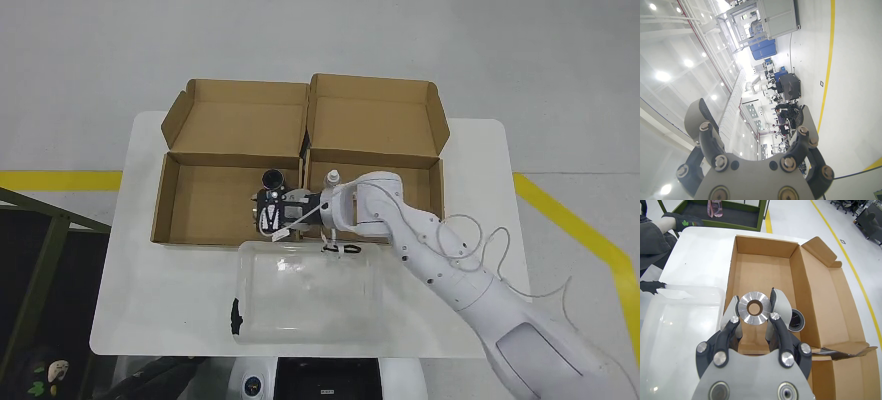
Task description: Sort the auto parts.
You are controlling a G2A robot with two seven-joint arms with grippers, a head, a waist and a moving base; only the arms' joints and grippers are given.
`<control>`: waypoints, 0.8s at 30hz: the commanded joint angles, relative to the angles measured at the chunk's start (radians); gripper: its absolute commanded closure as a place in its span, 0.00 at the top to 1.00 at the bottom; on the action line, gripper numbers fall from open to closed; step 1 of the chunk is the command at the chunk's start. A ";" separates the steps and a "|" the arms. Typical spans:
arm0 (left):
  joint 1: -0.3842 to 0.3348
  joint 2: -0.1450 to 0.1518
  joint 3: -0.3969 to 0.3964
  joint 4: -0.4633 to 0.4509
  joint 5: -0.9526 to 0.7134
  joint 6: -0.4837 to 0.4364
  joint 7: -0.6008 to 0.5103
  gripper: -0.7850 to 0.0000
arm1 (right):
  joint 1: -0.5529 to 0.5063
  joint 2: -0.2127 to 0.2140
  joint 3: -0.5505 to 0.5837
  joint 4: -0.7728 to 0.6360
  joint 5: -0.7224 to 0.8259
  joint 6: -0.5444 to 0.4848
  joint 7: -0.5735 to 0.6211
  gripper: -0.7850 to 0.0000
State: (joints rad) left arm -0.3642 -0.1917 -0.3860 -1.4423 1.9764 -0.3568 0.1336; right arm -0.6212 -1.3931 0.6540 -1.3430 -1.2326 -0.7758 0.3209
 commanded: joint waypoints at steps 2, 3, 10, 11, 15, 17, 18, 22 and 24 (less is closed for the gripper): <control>0.000 0.000 0.000 0.000 0.000 0.000 0.000 1.00 | 0.033 -0.020 -0.031 0.053 0.009 0.005 0.005 0.00; 0.000 0.000 0.000 0.000 0.000 0.000 0.000 1.00 | 0.043 -0.027 -0.042 0.071 0.012 0.006 0.006 0.00; 0.000 0.000 0.000 0.000 0.000 0.000 0.000 1.00 | 0.100 -0.072 -0.097 0.184 0.033 0.010 0.010 0.00; 0.000 0.000 0.000 0.000 0.000 0.000 0.000 1.00 | 0.106 -0.078 -0.103 0.198 0.034 0.008 0.010 0.00; 0.000 0.000 0.000 0.000 0.000 0.000 0.000 1.00 | 0.129 -0.099 -0.125 0.249 0.034 0.003 0.023 0.00; 0.000 0.000 0.000 0.000 0.000 0.000 0.000 1.00 | 0.138 -0.108 -0.134 0.273 0.036 0.000 0.027 0.00; 0.000 0.000 0.000 0.000 0.000 0.000 0.000 1.00 | 0.142 -0.113 -0.138 0.285 0.036 0.000 0.030 0.00; 0.000 0.000 0.000 0.000 0.000 0.000 0.000 1.00 | 0.159 -0.132 -0.154 0.323 0.024 0.010 0.041 0.00; 0.000 0.000 0.000 0.000 0.000 0.000 0.000 1.00 | 0.164 -0.140 -0.160 0.340 0.021 0.010 0.041 0.00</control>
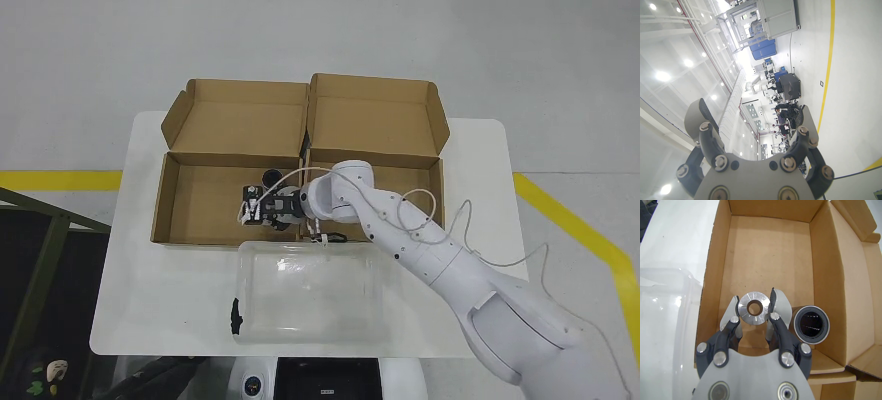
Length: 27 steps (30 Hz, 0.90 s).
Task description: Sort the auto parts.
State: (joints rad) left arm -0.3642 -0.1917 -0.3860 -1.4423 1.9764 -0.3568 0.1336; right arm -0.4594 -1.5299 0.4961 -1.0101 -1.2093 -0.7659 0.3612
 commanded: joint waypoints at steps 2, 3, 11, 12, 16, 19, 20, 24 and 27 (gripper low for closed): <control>0.000 0.000 0.000 0.000 0.000 0.000 0.000 1.00 | 0.009 -0.011 -0.007 0.021 -0.005 -0.001 0.005 0.00; 0.000 0.000 0.000 0.000 0.000 0.000 0.000 1.00 | 0.011 -0.014 -0.009 0.029 -0.007 -0.002 0.006 0.00; 0.000 0.000 0.000 0.000 0.000 0.000 0.000 1.00 | 0.027 -0.038 -0.024 0.084 -0.023 -0.012 0.022 0.08; 0.000 0.000 0.000 0.000 0.000 0.000 0.000 1.00 | 0.027 -0.041 -0.025 0.090 -0.024 -0.014 0.022 0.11; 0.000 0.000 0.000 0.000 0.000 0.000 0.000 1.00 | 0.029 -0.049 -0.026 0.110 -0.032 -0.017 0.022 0.25; 0.000 0.000 0.000 0.000 0.000 0.000 0.000 1.00 | 0.031 -0.054 -0.026 0.119 -0.039 -0.020 0.020 0.29; 0.000 0.000 0.000 0.000 0.000 0.000 0.000 1.00 | 0.031 -0.056 -0.026 0.122 -0.040 -0.020 0.020 0.30; 0.000 0.000 0.000 0.000 0.000 0.000 0.000 1.00 | 0.032 -0.061 -0.023 0.125 -0.048 -0.025 0.016 0.38; 0.000 0.000 0.000 0.000 0.000 0.000 0.000 1.00 | 0.031 -0.062 -0.018 0.123 -0.053 -0.030 0.012 0.44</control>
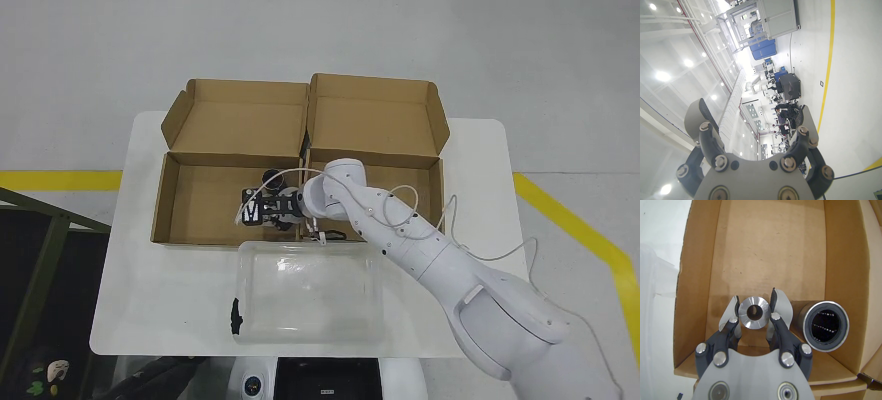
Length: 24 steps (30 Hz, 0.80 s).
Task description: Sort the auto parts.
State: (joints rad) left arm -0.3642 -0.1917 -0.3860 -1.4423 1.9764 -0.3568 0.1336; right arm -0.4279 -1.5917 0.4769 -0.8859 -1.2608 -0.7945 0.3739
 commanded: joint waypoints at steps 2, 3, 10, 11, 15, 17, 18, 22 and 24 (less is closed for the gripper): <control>0.000 0.000 0.000 0.000 0.000 0.000 0.000 1.00 | -0.002 0.000 0.007 -0.005 -0.004 -0.003 -0.007 0.45; 0.000 0.000 0.000 0.000 0.000 0.000 0.000 1.00 | -0.002 0.000 0.010 -0.009 -0.007 -0.004 -0.010 0.45; 0.000 0.000 0.000 0.000 0.000 0.000 0.000 1.00 | 0.001 0.008 0.043 -0.079 -0.025 -0.007 -0.043 0.45; 0.000 0.000 0.000 0.000 0.000 0.000 0.000 1.00 | 0.001 0.009 0.049 -0.091 -0.029 -0.007 -0.049 0.46; 0.000 0.000 0.000 0.000 0.000 0.000 0.000 1.00 | -0.004 0.016 0.074 -0.141 -0.038 -0.005 -0.065 0.46; 0.000 0.000 0.000 0.000 0.000 0.000 0.000 1.00 | -0.009 0.022 0.091 -0.174 -0.039 -0.003 -0.076 0.46; 0.000 0.000 0.000 0.000 0.000 0.000 0.000 1.00 | -0.014 0.025 0.100 -0.192 -0.043 -0.002 -0.079 0.46; 0.000 0.000 0.000 0.000 0.000 0.000 0.000 1.00 | -0.050 0.045 0.144 -0.278 -0.057 0.006 -0.086 0.47; 0.000 0.000 0.000 0.000 0.000 0.000 0.000 1.00 | -0.081 0.060 0.172 -0.330 -0.068 0.012 -0.084 0.47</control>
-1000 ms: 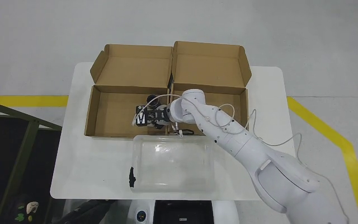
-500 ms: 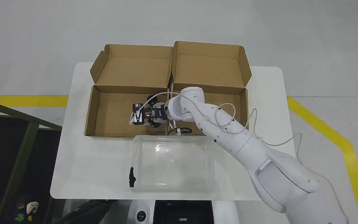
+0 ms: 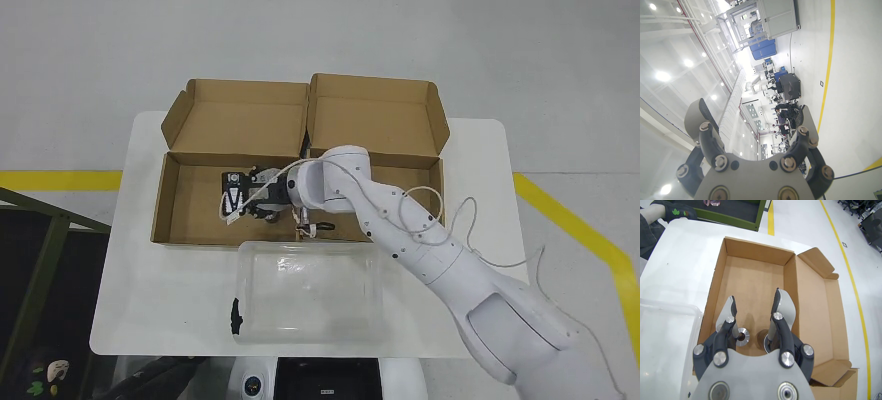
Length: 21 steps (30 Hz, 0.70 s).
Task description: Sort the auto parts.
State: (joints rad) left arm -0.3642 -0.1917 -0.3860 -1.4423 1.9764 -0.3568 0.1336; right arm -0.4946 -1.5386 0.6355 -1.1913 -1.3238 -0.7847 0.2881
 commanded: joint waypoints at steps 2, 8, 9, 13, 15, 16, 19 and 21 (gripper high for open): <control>0.000 0.000 0.000 0.000 0.000 0.000 0.000 1.00 | -0.053 0.023 0.046 -0.082 -0.016 0.005 0.009 0.48; 0.000 0.000 0.000 0.000 0.000 0.000 0.000 1.00 | -0.198 0.080 0.165 -0.266 -0.058 -0.009 0.051 0.49; 0.000 0.000 0.000 0.000 0.000 0.000 0.000 1.00 | -0.224 0.090 0.188 -0.297 -0.065 -0.014 0.058 0.49; 0.000 0.000 0.000 0.000 0.000 0.000 0.000 1.00 | -0.336 0.125 0.283 -0.420 -0.081 -0.028 0.068 0.50; 0.000 0.000 0.000 0.000 0.000 0.000 0.000 1.00 | -0.387 0.141 0.331 -0.480 -0.101 -0.034 0.060 0.53; 0.000 0.000 0.000 0.000 0.000 0.000 0.000 1.00 | -0.416 0.149 0.360 -0.501 -0.102 -0.027 0.050 0.53; 0.000 0.000 0.000 0.000 0.000 0.000 0.000 1.00 | -0.500 0.169 0.434 -0.575 -0.113 -0.026 0.013 0.54; 0.000 0.000 0.000 0.000 0.000 0.000 0.000 1.00 | -0.553 0.183 0.487 -0.620 -0.125 -0.035 -0.013 0.53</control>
State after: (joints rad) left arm -0.3642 -0.1916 -0.3860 -1.4423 1.9764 -0.3568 0.1336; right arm -1.0221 -1.3614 1.0964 -1.7917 -1.4440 -0.8143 0.2864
